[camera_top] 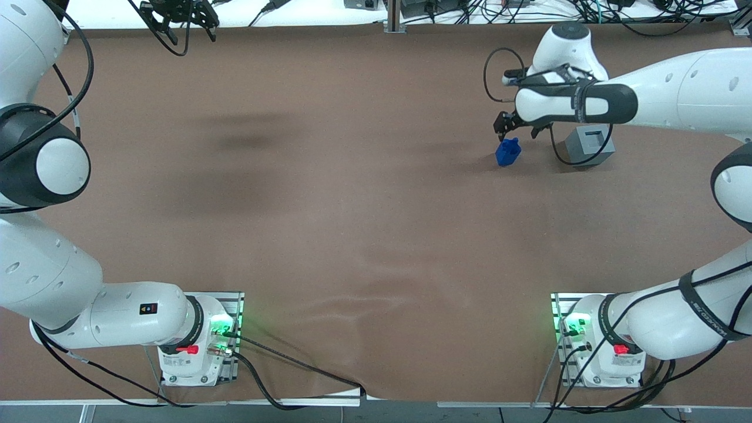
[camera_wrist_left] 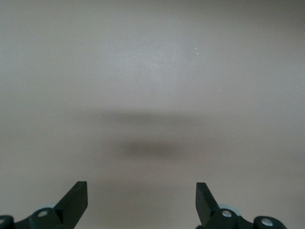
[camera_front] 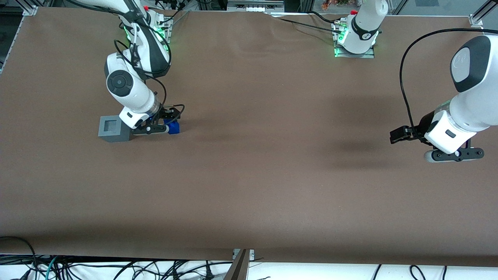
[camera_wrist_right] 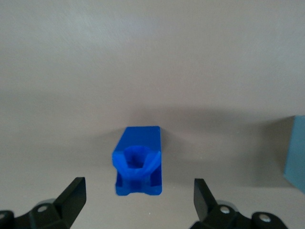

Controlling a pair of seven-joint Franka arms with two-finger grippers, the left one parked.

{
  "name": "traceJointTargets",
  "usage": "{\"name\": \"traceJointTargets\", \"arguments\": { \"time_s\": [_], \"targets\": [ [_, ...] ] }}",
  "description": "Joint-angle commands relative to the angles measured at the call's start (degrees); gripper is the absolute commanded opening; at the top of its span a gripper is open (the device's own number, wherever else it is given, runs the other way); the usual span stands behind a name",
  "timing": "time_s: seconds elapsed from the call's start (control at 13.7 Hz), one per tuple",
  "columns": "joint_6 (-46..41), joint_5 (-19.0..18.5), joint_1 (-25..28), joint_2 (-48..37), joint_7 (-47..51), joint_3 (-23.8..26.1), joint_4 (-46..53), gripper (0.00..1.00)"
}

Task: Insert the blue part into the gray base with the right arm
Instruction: 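Move the open right gripper down onto the blue block and close it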

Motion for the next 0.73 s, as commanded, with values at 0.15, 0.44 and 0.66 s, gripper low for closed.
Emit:
{"name": "traceJointTargets", "arguments": {
  "time_s": [0.15, 0.44, 0.66],
  "targets": [
    [7.8, 0.5, -0.1, 3.9, 0.8, 0.5, -1.1, 1.0],
    [11.4, 0.5, -0.1, 6.2, 1.3, 0.6, -1.1, 0.99],
    [10.7, 0.5, 0.6, 6.3, 1.2, 0.6, -1.1, 0.65]
  ]
}}
